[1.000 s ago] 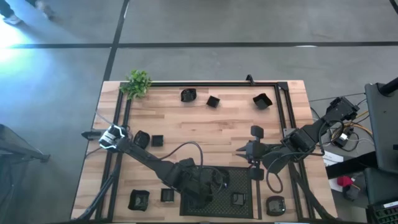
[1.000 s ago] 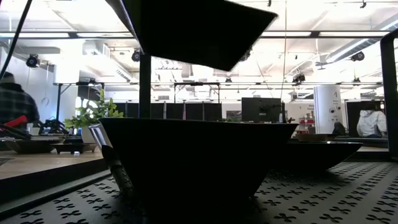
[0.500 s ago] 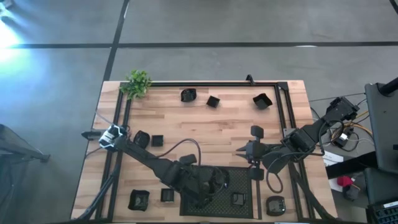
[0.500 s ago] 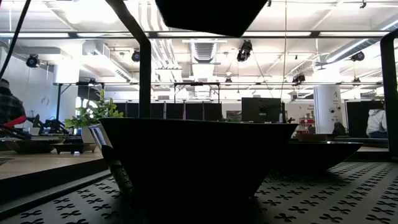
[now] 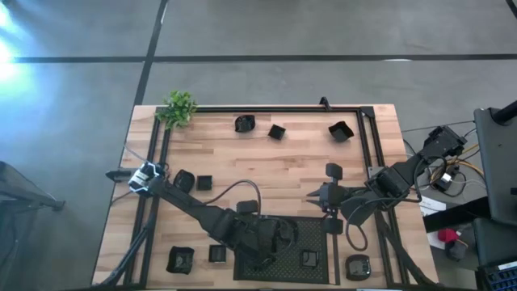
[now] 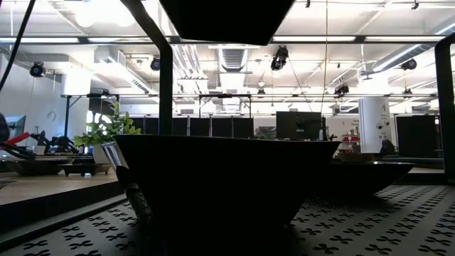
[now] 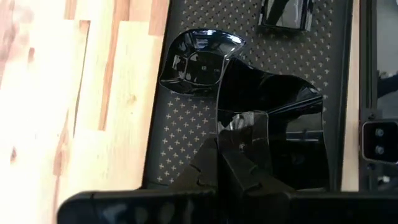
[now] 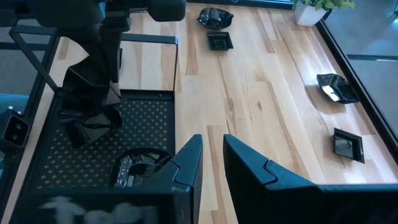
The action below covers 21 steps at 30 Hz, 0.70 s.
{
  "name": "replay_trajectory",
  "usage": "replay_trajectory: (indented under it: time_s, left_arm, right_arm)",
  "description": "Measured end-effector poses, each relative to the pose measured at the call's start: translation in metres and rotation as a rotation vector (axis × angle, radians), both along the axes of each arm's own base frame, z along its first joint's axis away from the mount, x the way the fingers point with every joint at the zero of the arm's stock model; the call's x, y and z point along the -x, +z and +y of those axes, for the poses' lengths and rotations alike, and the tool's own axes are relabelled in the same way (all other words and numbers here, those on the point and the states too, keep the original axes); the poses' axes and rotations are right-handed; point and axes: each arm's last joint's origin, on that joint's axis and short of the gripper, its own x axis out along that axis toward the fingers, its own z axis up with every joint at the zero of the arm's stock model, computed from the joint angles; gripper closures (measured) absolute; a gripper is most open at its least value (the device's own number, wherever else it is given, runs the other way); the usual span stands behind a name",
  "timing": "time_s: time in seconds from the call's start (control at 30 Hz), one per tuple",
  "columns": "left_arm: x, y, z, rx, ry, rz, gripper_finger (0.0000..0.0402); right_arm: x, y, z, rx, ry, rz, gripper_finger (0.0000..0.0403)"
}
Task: Pick & Place Mini shaped plates
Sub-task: Stack the distorted square plate on top of the other distorted square plate on the shelf
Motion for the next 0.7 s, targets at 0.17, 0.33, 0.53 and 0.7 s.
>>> replay_trajectory:
  time_s: [0.17,0.33,0.53,0.7]
  left_arm:
    - [0.001,-0.005,0.000,-0.061,-0.093,0.023,0.0401]
    - [0.002,-0.010,-0.001,-0.104,-0.287,0.068,0.0401]
    - [-0.005,-0.006,-0.010,-0.091,-0.610,-0.012,0.0401]
    - [-0.008,-0.004,-0.011,-0.120,-0.725,-0.045,0.0401]
  right_arm:
    - [0.000,0.000,0.000,0.000,0.000,0.000,0.0342]
    - [0.000,0.000,0.000,0.000,0.000,0.000,0.0342]
    - [0.000,0.000,0.000,-0.002,-0.001,0.001,0.0342]
    - [0.000,0.000,0.000,-0.002,-0.001,0.001,0.0342]
